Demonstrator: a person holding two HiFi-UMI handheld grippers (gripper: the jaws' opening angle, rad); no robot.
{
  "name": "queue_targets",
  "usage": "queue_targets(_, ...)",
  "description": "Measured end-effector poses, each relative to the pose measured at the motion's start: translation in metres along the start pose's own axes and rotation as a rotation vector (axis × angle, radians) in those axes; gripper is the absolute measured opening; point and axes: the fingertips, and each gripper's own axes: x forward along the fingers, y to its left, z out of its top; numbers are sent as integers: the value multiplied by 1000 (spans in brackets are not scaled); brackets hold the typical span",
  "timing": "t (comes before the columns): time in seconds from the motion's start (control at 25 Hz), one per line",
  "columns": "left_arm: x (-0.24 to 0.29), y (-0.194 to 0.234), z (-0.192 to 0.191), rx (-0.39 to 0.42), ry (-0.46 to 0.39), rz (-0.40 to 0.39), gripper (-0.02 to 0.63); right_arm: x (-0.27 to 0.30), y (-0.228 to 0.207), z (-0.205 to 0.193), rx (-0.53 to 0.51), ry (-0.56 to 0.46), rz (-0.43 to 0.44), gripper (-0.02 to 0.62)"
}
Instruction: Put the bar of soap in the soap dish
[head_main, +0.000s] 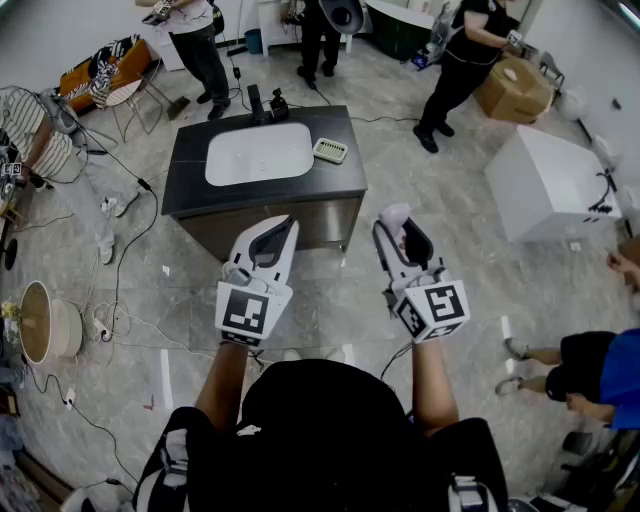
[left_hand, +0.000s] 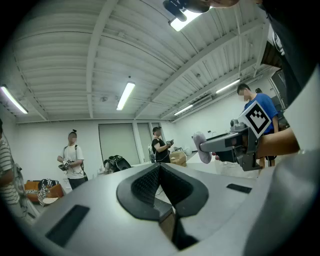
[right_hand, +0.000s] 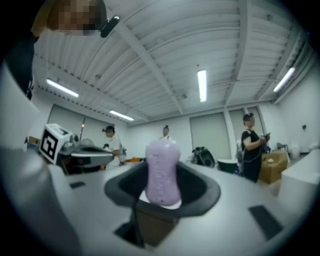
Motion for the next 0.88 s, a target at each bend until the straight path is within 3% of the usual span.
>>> queue_targets(0.88, 16, -51, -18, 38, 82, 23, 25, -19, -35, -25, 67, 7, 73, 206)
